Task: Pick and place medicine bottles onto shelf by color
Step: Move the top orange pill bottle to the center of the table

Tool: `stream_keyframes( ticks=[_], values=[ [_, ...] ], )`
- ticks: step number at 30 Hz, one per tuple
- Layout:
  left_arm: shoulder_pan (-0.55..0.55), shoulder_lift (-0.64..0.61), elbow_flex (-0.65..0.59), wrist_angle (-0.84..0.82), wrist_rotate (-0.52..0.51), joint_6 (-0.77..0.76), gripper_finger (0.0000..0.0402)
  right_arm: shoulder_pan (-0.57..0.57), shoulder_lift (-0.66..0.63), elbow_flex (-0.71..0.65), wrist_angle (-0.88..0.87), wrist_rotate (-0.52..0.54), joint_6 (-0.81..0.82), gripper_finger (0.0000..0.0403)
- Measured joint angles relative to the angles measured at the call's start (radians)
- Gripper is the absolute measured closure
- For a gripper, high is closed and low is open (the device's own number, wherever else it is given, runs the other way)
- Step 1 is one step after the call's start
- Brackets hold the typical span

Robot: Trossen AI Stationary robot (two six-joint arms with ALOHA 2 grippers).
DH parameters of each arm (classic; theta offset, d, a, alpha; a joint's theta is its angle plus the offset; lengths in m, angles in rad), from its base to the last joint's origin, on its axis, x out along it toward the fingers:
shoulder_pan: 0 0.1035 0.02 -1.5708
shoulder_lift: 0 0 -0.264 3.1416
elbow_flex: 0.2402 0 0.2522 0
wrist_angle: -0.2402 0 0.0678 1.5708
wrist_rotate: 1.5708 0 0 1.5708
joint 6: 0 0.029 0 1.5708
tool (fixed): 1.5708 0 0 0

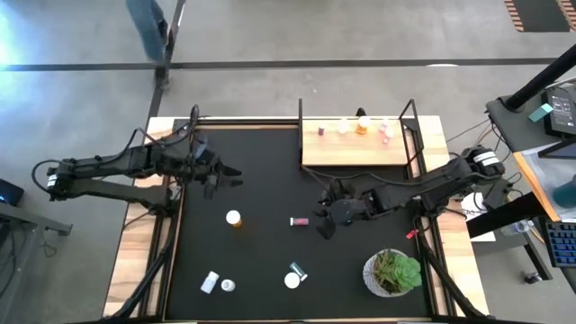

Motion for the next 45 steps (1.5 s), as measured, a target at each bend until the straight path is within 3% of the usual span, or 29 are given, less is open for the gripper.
stream_keyframes(
  ticks=[6,15,20,27,36,45],
  values=[
    [-0.038,0.013,-0.012,-0.152,0.013,-0.091,0.0212,0.000,0.020,0.021,-0.006,-0.006,-0.020,0.0220],
    [-0.106,0.049,-0.091,-0.162,-0.050,-0.195,0.0212,-0.003,-0.044,0.021,-0.181,0.010,-0.020,0.0220],
    [-0.125,0.075,-0.115,-0.160,-0.136,-0.263,0.0212,-0.007,-0.106,0.021,-0.198,0.061,-0.062,0.0220],
    [-0.166,0.108,-0.091,-0.140,-0.170,-0.279,0.0212,-0.007,-0.176,0.015,-0.233,0.200,-0.184,0.0220],
    [-0.360,0.146,-0.042,-0.122,-0.261,-0.125,0.0212,-0.007,-0.185,-0.030,-0.236,0.227,-0.292,0.0220],
    [-0.547,0.228,-0.055,-0.229,-0.335,-0.254,0.0223,-0.007,-0.193,-0.072,-0.240,0.244,-0.293,0.0220]
  ],
)
